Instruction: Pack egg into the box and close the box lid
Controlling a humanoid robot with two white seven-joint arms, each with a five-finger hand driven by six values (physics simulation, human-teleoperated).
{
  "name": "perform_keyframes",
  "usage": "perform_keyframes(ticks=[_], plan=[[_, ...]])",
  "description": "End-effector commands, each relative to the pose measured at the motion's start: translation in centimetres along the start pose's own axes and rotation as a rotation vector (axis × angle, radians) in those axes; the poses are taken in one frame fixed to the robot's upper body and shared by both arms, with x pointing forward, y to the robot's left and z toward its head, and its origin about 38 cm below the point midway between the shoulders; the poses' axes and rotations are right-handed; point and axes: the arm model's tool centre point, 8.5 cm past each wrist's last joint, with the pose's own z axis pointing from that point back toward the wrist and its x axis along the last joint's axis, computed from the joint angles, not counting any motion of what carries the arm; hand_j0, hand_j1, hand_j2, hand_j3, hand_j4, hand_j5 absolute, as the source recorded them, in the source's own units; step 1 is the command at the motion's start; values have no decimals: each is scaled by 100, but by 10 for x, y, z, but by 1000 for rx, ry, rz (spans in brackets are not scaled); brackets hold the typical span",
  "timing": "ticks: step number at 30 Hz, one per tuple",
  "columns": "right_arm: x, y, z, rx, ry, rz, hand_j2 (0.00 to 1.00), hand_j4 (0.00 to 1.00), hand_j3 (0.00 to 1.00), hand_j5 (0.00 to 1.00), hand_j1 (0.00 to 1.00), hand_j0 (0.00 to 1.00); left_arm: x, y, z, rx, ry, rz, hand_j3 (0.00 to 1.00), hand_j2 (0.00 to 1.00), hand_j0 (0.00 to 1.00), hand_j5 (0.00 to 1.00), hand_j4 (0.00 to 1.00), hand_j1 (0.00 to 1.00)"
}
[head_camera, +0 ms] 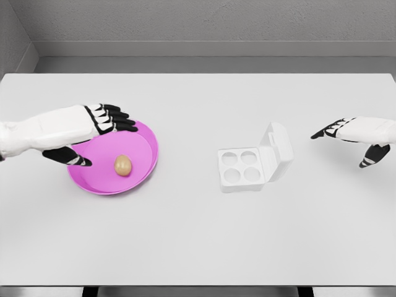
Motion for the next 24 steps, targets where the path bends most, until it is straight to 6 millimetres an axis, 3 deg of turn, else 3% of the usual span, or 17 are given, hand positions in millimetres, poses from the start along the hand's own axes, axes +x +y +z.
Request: perform_keyframes(ticks=[1, 6, 10, 11, 24], plan=[[-2, 1, 1, 1, 5, -6, 100, 100, 100, 100, 100, 100, 8, -15, -17, -25, -46, 34, 100, 100, 100, 100, 100, 100], [-12, 8, 2, 12, 32, -35, 100, 100, 100, 100, 100, 100, 3, -10, -18, -20, -42, 32, 100, 100, 100, 100, 100, 100], [-13, 7, 4, 11, 34, -33, 100, 100, 100, 100, 100, 100, -11, -20, -13, -29, -3, 73, 100, 100, 100, 100, 100, 100], [-14, 4, 5, 4, 36, -29, 100, 100, 100, 100, 100, 100, -8, -29, -18, -50, -22, 97, 100, 100, 100, 100, 100, 100], [-10, -3, 2, -12, 24, -19, 100, 100, 100, 100, 100, 100, -14, -34, -23, -112, 30, 10, 99, 99, 99, 99, 99, 99]])
